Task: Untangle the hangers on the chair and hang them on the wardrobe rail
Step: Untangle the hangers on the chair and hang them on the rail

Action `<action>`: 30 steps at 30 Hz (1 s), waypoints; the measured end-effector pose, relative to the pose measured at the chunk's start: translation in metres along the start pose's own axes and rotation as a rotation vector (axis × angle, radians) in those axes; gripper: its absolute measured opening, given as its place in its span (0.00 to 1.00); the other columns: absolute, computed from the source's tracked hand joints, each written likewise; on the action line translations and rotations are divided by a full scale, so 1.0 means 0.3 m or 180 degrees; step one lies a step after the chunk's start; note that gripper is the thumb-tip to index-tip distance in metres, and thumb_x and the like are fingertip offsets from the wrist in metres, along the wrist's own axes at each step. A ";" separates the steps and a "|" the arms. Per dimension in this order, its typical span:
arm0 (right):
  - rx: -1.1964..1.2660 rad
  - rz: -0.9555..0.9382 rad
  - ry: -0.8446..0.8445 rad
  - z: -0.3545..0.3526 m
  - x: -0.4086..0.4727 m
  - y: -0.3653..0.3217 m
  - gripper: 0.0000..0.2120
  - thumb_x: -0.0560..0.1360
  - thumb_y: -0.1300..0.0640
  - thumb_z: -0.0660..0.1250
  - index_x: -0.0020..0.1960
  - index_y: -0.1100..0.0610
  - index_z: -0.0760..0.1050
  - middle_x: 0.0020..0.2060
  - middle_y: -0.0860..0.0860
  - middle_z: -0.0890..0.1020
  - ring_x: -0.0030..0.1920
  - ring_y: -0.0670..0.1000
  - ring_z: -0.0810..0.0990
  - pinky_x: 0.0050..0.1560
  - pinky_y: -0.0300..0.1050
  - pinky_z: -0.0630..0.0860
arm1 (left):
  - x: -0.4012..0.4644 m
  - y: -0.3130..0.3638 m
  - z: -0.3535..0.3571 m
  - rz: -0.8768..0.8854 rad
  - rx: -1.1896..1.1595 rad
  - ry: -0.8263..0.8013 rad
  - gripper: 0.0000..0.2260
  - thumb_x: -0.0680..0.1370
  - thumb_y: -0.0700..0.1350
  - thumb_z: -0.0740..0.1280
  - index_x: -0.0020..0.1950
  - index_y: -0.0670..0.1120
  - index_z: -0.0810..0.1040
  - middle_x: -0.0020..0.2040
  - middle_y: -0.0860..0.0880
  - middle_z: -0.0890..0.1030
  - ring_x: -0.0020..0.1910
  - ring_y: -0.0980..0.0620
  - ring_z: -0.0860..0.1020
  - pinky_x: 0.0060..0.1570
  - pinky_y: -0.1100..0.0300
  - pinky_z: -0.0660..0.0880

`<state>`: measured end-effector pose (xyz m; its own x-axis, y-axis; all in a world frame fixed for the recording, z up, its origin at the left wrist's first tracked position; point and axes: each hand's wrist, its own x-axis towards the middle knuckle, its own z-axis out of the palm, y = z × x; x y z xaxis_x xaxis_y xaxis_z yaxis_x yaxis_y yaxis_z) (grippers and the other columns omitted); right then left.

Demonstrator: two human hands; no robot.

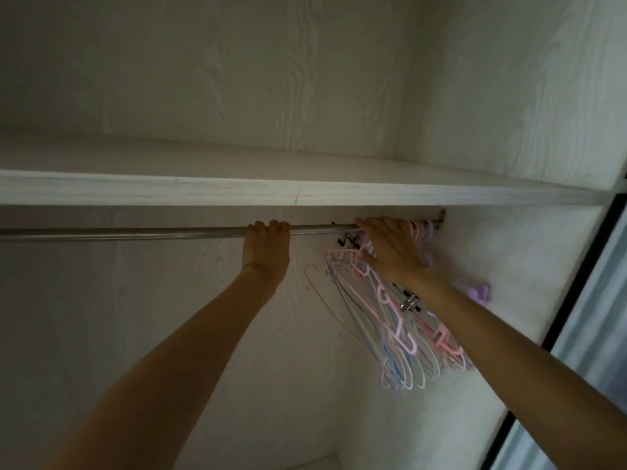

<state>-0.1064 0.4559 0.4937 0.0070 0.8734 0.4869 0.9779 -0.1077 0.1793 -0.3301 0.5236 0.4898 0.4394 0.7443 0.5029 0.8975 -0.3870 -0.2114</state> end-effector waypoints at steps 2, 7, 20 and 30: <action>0.0107 -0.0141 0.0153 -0.028 -0.093 -0.035 0.25 0.74 0.55 0.64 0.71 0.56 0.65 0.68 0.55 0.70 0.68 0.57 0.67 0.68 0.53 0.62 | -0.031 -0.003 -0.006 -0.0067 -0.0009 -0.0336 0.27 0.79 0.44 0.56 0.77 0.44 0.51 0.74 0.43 0.61 0.73 0.39 0.60 0.73 0.48 0.56; -0.0243 -0.0486 0.0367 -0.048 -0.397 -0.081 0.11 0.68 0.58 0.64 0.49 0.55 0.80 0.45 0.51 0.82 0.51 0.57 0.79 0.54 0.50 0.74 | -0.228 0.069 0.043 0.0218 -0.0769 0.0125 0.29 0.78 0.44 0.59 0.77 0.43 0.53 0.77 0.45 0.54 0.76 0.44 0.54 0.74 0.46 0.50; 0.0233 0.1806 -0.1470 -0.018 -1.599 -0.040 0.12 0.77 0.52 0.55 0.52 0.51 0.77 0.47 0.48 0.81 0.49 0.53 0.81 0.44 0.43 0.71 | -0.897 0.725 0.182 0.1653 -0.1952 -0.1955 0.13 0.77 0.49 0.61 0.59 0.51 0.77 0.59 0.47 0.79 0.59 0.45 0.77 0.57 0.58 0.71; 0.0310 0.3572 -0.2373 0.023 -2.398 0.212 0.12 0.78 0.51 0.58 0.57 0.45 0.77 0.57 0.50 0.80 0.58 0.54 0.78 0.54 0.43 0.72 | -1.346 1.385 0.181 0.2008 -0.2084 -0.3014 0.15 0.77 0.50 0.61 0.62 0.47 0.74 0.62 0.47 0.76 0.62 0.46 0.75 0.59 0.58 0.69</action>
<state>-0.0480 -0.1761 0.1491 0.8863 0.3882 -0.2525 0.3803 -0.9213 -0.0816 -0.1325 0.0917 0.1535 0.8704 0.3268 -0.3682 0.4628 -0.7981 0.3859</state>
